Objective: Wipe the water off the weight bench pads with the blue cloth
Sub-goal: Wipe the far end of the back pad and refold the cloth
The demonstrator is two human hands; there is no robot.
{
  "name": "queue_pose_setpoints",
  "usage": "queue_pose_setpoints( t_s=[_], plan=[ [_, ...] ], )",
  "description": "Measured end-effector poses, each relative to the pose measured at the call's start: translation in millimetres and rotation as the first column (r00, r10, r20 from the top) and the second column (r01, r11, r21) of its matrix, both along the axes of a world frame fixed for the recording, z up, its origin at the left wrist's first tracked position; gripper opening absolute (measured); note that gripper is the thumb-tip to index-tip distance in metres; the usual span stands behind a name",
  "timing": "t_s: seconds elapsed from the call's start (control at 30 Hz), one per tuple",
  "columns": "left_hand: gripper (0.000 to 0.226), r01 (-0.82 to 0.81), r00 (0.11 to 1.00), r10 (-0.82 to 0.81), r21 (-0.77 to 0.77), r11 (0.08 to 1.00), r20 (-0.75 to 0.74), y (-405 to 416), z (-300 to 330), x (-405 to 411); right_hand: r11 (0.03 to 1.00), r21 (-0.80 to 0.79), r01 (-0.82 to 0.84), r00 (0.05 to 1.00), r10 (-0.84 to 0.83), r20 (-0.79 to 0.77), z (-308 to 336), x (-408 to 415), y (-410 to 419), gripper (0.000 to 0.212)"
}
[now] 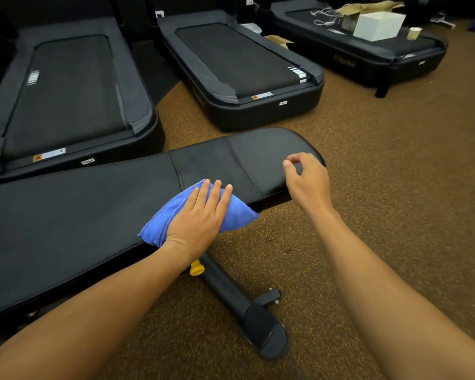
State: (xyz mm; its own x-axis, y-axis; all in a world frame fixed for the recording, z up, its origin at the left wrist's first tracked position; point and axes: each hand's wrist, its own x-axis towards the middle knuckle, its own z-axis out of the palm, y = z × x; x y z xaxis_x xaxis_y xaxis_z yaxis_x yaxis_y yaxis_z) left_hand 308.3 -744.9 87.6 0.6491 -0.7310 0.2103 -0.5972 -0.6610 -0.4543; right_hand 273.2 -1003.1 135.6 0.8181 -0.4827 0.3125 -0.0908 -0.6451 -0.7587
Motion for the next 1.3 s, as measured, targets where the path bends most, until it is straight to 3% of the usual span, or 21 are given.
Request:
queue_pose_setpoints(
  t_s=[0.13, 0.43, 0.57, 0.9, 1.0, 1.13, 1.3],
  plan=[
    [0.088, -0.035, 0.998, 0.037, 0.039, 0.999, -0.044, -8.8, 0.5, -1.4, 0.998, -0.009, 0.062, 0.998, -0.063, -0.008, -0.3, 9.6, -22.6, 0.026],
    [0.082, -0.036, 0.996, 0.03, -0.072, 0.997, -0.08, -17.3, 4.5, 0.4, 0.99, 0.031, 0.134, 0.991, -0.134, -0.02, -3.8, 10.5, -41.4, 0.025],
    [0.063, 0.063, 0.996, -0.071, -0.152, 0.986, -0.048, -14.3, 3.9, -2.1, 0.994, 0.023, 0.107, 0.994, -0.107, -0.015, -10.8, 2.4, -33.5, 0.021],
    [0.019, 0.133, 0.991, -0.134, -0.077, 0.988, -0.001, -60.8, 10.8, -3.4, 0.994, 0.055, 0.099, 0.995, -0.099, 0.004, -14.3, 1.2, -29.5, 0.019],
    [0.027, 0.104, 0.994, -0.105, -0.028, 0.994, -0.032, -85.4, 14.9, -5.1, 0.99, 0.065, 0.122, 0.992, -0.124, 0.019, -20.3, -0.5, -39.9, 0.019],
    [0.025, 0.155, 0.988, -0.154, -0.075, 0.985, 0.022, -108.7, 6.9, 3.6, 0.984, 0.069, 0.167, 0.985, -0.169, 0.03, -28.8, -0.3, -64.1, 0.017],
    [0.046, 0.155, 0.988, -0.155, -0.107, 0.982, 0.009, -136.7, -1.2, 12.4, 0.966, 0.134, 0.22, 0.973, -0.226, 0.035, -35.2, 7.5, -77.8, 0.021]
  ],
)
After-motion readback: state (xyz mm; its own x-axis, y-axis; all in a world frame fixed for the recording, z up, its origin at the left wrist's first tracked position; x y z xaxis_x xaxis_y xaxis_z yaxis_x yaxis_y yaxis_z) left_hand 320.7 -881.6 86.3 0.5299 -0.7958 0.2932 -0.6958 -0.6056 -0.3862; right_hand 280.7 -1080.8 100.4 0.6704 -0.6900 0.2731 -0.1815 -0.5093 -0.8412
